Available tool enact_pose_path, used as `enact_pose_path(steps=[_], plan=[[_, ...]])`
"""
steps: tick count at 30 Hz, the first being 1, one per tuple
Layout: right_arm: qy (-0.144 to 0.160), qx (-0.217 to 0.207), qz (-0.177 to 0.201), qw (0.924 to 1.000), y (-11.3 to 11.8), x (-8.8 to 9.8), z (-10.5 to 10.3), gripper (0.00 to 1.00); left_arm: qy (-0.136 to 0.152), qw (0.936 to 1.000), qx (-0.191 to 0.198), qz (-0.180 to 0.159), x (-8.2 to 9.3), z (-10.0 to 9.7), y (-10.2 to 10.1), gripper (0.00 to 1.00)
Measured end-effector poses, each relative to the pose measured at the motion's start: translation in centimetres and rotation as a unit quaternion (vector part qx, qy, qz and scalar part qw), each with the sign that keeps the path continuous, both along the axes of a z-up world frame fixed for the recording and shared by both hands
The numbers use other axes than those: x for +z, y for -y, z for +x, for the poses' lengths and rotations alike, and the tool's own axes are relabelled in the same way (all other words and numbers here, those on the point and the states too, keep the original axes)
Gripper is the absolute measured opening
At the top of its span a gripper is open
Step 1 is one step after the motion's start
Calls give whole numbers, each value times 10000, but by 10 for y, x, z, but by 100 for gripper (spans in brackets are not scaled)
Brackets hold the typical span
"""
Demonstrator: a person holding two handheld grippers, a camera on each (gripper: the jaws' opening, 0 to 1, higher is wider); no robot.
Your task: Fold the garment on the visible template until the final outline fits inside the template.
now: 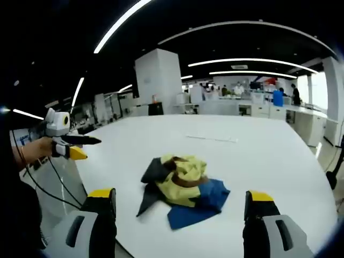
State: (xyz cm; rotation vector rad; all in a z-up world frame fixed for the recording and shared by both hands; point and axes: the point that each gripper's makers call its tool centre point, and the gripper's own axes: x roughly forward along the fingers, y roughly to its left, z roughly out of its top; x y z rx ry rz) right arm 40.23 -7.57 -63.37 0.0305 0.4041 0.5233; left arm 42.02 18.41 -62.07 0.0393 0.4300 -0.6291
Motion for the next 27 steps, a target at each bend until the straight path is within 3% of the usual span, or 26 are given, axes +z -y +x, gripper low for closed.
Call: enact_pose_path(steps=[27], plan=[[57, 111, -15, 9999, 0, 6, -1, 99, 39, 9998, -194, -32, 2, 3, 9, 93]])
